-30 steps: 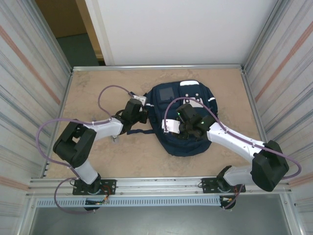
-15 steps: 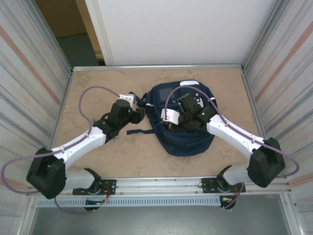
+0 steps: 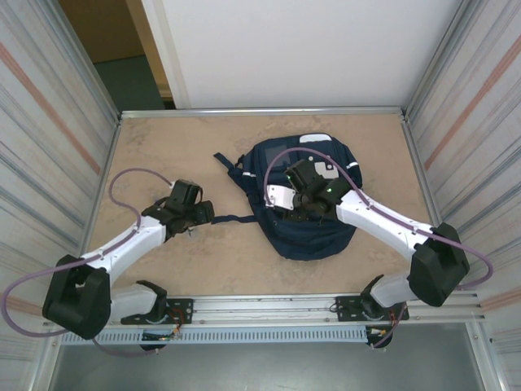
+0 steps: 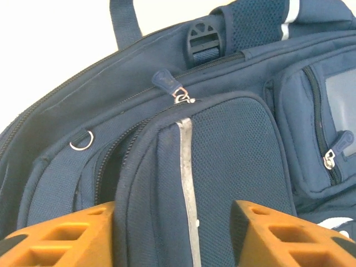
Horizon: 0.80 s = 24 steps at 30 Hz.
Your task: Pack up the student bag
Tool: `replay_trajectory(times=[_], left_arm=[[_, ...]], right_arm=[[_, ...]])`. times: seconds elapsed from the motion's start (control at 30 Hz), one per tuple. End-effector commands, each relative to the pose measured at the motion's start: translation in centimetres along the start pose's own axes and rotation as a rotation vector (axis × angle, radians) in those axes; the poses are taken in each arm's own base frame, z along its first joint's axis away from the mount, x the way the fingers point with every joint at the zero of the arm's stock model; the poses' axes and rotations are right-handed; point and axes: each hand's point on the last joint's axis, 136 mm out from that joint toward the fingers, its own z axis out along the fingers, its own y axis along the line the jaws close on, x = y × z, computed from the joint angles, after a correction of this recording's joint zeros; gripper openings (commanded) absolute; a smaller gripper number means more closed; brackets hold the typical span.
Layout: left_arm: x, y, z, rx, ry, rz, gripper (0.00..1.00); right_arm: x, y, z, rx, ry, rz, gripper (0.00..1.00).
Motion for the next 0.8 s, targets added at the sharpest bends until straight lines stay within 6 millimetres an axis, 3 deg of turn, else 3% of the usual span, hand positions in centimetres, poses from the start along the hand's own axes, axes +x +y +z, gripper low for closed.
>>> replay_trajectory(times=[0.0, 0.1, 0.27, 0.3, 0.37, 0.4, 0.53, 0.6, 0.7, 0.77], left_arm=[[0.9, 1.8, 1.1, -0.07, 0.089, -0.054, 0.76], [1.8, 2.7, 2.3, -0.092, 0.163, -0.132, 0.75], [3.1, 2.8, 2.5, -0.085, 0.205, -0.174, 0.75], [3.4, 2.8, 2.6, -0.082, 0.215, -0.176, 0.74], [3.9, 2.7, 2.7, -0.076, 0.241, -0.172, 0.71], [4.3, 2.8, 2.7, -0.083, 0.255, -0.172, 0.7], [5.4, 3.5, 3.2, -0.121, 0.277, -0.183, 0.62], [5.6, 3.9, 3.4, -0.149, 0.291, -0.173, 0.58], [5.7, 4.3, 3.3, -0.192, 0.308, -0.164, 0.57], [5.7, 4.3, 3.3, -0.213, 0.306, -0.15, 0.57]], right_arm=[[-1.5, -2.1, -2.9, 0.062, -0.1, 0.071, 0.58], [-1.9, -3.7, -4.7, 0.142, -0.165, 0.125, 0.64], [-2.0, -7.1, -8.4, 0.322, -0.302, 0.29, 0.79], [-1.8, -7.4, -9.1, 0.337, -0.331, 0.317, 0.86], [-1.7, -7.9, -10.2, 0.357, -0.392, 0.364, 0.89], [-1.8, -8.3, -10.9, 0.372, -0.429, 0.395, 0.99], [-2.4, -9.4, -12.7, 0.366, -0.55, 0.521, 0.99], [-2.6, -11.5, -14.3, 0.41, -0.678, 0.702, 0.99], [0.2, -13.1, -15.1, 0.424, -0.7, 1.069, 0.99], [1.6, -13.4, -15.0, 0.428, -0.68, 1.194, 0.99]])
